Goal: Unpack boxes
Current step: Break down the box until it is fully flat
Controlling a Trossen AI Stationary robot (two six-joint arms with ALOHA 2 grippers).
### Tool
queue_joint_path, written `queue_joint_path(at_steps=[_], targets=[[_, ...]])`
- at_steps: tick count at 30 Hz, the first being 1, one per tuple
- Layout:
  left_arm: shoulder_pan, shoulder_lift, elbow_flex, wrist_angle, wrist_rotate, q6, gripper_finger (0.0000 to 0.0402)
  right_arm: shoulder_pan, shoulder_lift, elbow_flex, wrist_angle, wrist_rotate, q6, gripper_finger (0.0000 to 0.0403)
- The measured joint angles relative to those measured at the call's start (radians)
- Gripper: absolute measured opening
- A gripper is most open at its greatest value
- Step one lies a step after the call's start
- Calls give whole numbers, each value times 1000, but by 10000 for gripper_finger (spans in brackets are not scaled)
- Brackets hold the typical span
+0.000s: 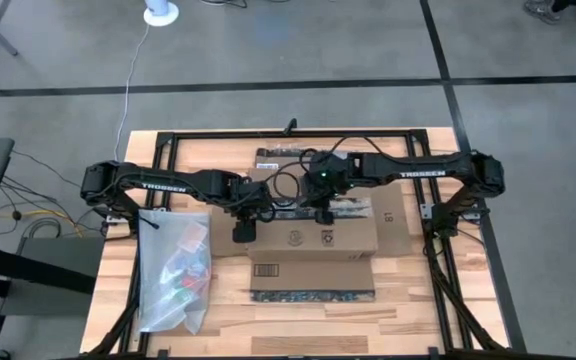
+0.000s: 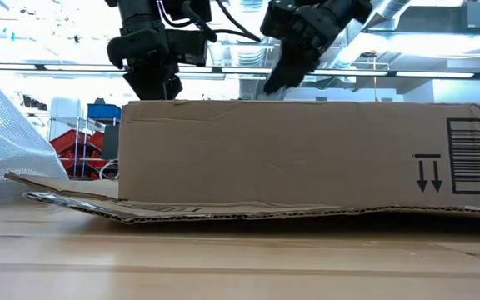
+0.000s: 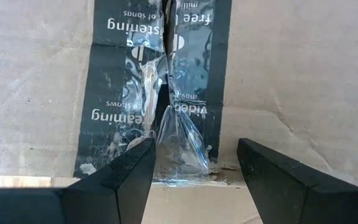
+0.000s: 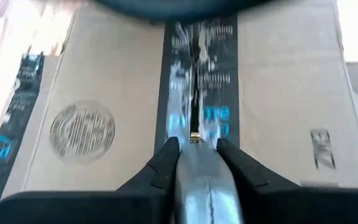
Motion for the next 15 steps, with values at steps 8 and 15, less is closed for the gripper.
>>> queue_joint_path(at_steps=[8,15], targets=[[0,0,0,1,0,2,206,-8,-92,-2,-209,30,-14,64],[0,0,0,3,0,1,204,-13,-134,-1,-359,44,-10,64]])
